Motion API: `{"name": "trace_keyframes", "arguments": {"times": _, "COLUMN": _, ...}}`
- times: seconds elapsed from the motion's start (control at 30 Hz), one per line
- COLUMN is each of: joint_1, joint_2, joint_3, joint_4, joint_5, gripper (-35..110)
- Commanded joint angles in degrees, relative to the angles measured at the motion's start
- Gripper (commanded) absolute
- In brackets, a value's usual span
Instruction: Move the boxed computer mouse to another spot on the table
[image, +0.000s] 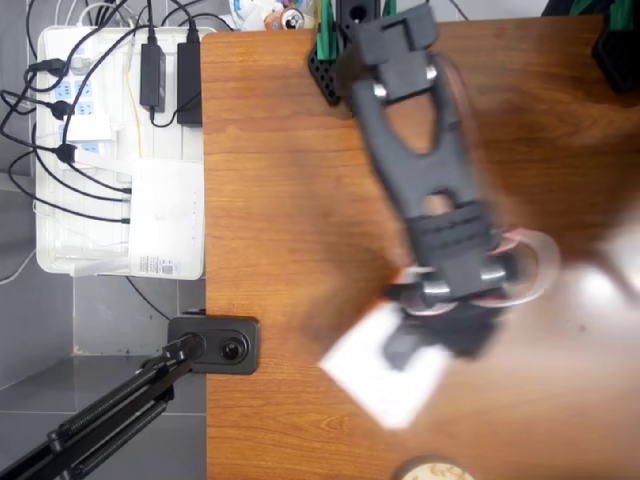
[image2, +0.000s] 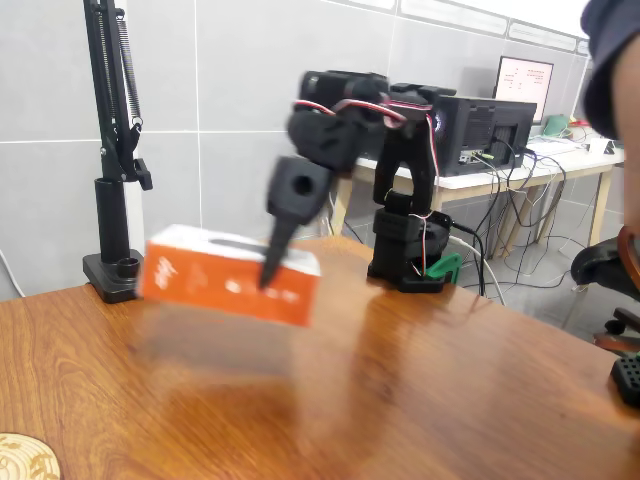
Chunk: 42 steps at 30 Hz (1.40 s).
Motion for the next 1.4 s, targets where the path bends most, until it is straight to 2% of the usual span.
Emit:
{"name": "trace_keyframes", "arguments": {"times": 0.0, "joint_1": 9.23, "joint_2": 15.64, "joint_3": 12.83, "joint_4": 0.09, "joint_5": 1.93, "gripper": 0}}
{"name": "trace_keyframes", "arguments": {"times": 0.13, "joint_1": 18.28, "joint_2": 32.43, "joint_3": 33.57, "joint_4": 0.00, "joint_5": 3.08, "gripper": 0}}
{"name": "trace_keyframes", "arguments": {"times": 0.3, "joint_1": 20.65, "joint_2": 40.43, "joint_3": 48.25, "joint_4": -1.58, "joint_5": -0.70, "gripper": 0}}
{"name": "trace_keyframes", "arguments": {"times": 0.5, "joint_1": 20.21, "joint_2": 40.34, "joint_3": 56.07, "joint_4": -9.67, "joint_5": -5.10, "gripper": 0}}
{"name": "trace_keyframes", "arguments": {"times": 0.83, "joint_1": 20.83, "joint_2": 40.17, "joint_3": 59.94, "joint_4": -13.71, "joint_5": -7.03, "gripper": 1}}
{"name": "trace_keyframes", "arguments": {"times": 0.87, "joint_1": 20.92, "joint_2": 40.17, "joint_3": 59.94, "joint_4": -14.94, "joint_5": -6.77, "gripper": 9}}
{"name": "trace_keyframes", "arguments": {"times": 1.03, "joint_1": 19.51, "joint_2": 39.02, "joint_3": 59.94, "joint_4": -20.21, "joint_5": -10.55, "gripper": 81}}
{"name": "trace_keyframes", "arguments": {"times": 1.1, "joint_1": 19.42, "joint_2": 38.94, "joint_3": 60.03, "joint_4": -20.21, "joint_5": -11.25, "gripper": 102}}
{"name": "trace_keyframes", "arguments": {"times": 1.37, "joint_1": 19.60, "joint_2": 39.64, "joint_3": 57.04, "joint_4": -17.67, "joint_5": -9.14, "gripper": 102}}
